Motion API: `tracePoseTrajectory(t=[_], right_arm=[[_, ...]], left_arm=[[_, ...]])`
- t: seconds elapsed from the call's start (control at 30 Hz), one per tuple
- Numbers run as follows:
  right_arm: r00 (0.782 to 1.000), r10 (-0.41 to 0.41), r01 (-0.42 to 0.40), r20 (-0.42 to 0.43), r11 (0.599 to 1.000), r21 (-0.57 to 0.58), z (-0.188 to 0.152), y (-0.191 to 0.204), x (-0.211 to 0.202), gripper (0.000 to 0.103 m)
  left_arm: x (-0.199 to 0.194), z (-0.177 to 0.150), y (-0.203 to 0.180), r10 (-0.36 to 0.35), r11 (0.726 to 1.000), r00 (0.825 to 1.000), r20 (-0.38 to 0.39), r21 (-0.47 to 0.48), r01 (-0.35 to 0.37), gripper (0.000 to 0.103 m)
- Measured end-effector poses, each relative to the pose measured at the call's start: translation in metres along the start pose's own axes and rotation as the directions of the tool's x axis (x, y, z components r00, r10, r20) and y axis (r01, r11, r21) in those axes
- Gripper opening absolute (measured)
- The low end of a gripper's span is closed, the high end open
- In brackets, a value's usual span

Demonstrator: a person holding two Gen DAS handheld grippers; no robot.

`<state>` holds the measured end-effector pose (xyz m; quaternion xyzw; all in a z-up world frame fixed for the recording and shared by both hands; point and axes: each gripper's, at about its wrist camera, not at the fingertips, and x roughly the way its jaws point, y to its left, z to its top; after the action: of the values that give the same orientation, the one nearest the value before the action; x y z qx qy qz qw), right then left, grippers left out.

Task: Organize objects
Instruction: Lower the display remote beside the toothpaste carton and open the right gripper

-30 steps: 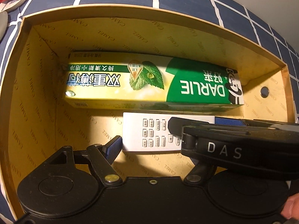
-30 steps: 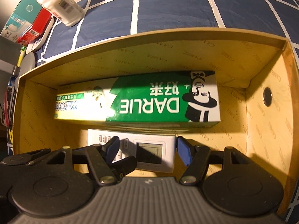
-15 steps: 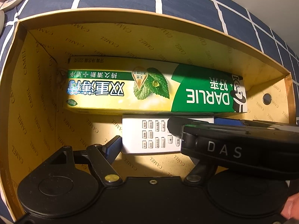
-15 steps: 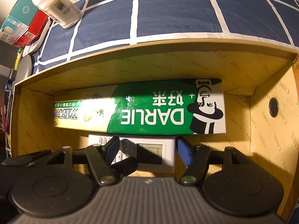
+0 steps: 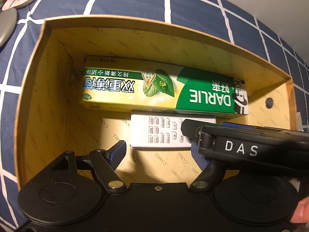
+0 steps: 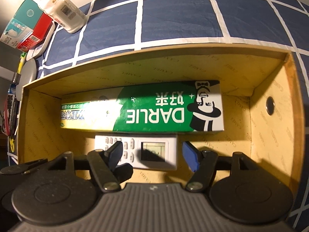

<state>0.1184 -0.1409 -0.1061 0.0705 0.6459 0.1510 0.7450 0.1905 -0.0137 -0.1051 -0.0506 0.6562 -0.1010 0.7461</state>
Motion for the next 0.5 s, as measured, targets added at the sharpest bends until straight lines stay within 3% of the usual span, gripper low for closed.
tracePoseTrajectory(t=[0.17,0.5], right_arm=[[1.000,-0.004,0.005,0.018,1.000,-0.026,-0.006,0.004,-0.016,0.069],[0.995,0.004,0.000,0.095,0.999,-0.035,-0.016,0.007,-0.064,0.082]], left_arm=[[-0.018,-0.009,-0.004,0.008,1.000,1.000,0.026,0.000,-0.008,0.077],[-0.060,-0.022,-0.019,0.038,0.999,0.994,0.102,0.022,-0.040,0.086]])
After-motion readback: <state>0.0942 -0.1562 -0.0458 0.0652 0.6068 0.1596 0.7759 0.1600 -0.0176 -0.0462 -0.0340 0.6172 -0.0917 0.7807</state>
